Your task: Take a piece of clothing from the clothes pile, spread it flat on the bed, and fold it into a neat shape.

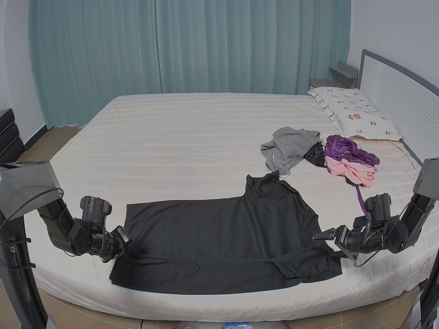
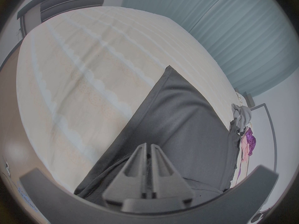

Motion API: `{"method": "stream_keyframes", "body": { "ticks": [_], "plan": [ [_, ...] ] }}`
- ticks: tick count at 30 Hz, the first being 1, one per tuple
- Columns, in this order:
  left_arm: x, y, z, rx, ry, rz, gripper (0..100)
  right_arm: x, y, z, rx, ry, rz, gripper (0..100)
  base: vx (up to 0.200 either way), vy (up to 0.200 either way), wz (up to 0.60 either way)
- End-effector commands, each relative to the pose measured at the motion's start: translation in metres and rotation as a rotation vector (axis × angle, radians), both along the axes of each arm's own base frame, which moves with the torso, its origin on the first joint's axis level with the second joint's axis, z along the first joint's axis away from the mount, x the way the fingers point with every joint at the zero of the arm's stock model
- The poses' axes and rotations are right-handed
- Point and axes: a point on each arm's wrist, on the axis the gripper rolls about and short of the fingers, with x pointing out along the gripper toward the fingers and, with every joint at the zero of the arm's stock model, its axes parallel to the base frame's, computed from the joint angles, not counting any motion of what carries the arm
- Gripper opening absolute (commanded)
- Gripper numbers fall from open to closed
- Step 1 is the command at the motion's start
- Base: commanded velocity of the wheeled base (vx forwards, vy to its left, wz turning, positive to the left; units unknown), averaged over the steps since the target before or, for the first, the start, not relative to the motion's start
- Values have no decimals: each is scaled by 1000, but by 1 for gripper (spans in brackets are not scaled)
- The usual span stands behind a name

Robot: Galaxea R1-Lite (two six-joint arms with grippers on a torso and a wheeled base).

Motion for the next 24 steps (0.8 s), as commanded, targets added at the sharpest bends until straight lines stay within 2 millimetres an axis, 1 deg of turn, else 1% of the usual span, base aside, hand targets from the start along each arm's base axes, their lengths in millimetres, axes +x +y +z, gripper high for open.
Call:
{"method": "stream_keyframes", "body": {
  "ticks": [1,6,11,16,19,24],
  "plan": [
    [-5,1,-4,2,21,4,0,-1,0,-1,0,4,1,100,0,0,0],
    [-8,6,-3,22,26,41,0,-1,0,-2,-22,-8,23,100,0,0,0],
    [-5,9,-2,22,17,58,0,0,0,-7,-48,-14,61,100,0,0,0],
    [-3,9,-2,16,13,67,0,10,1,-8,-63,-47,91,100,0,0,0],
    [-3,9,-3,16,15,67,0,15,0,-14,-71,-43,92,100,0,0,0],
    [-3,9,-3,15,16,66,0,17,0,-20,-99,-51,127,100,0,0,0]
  ]
}}
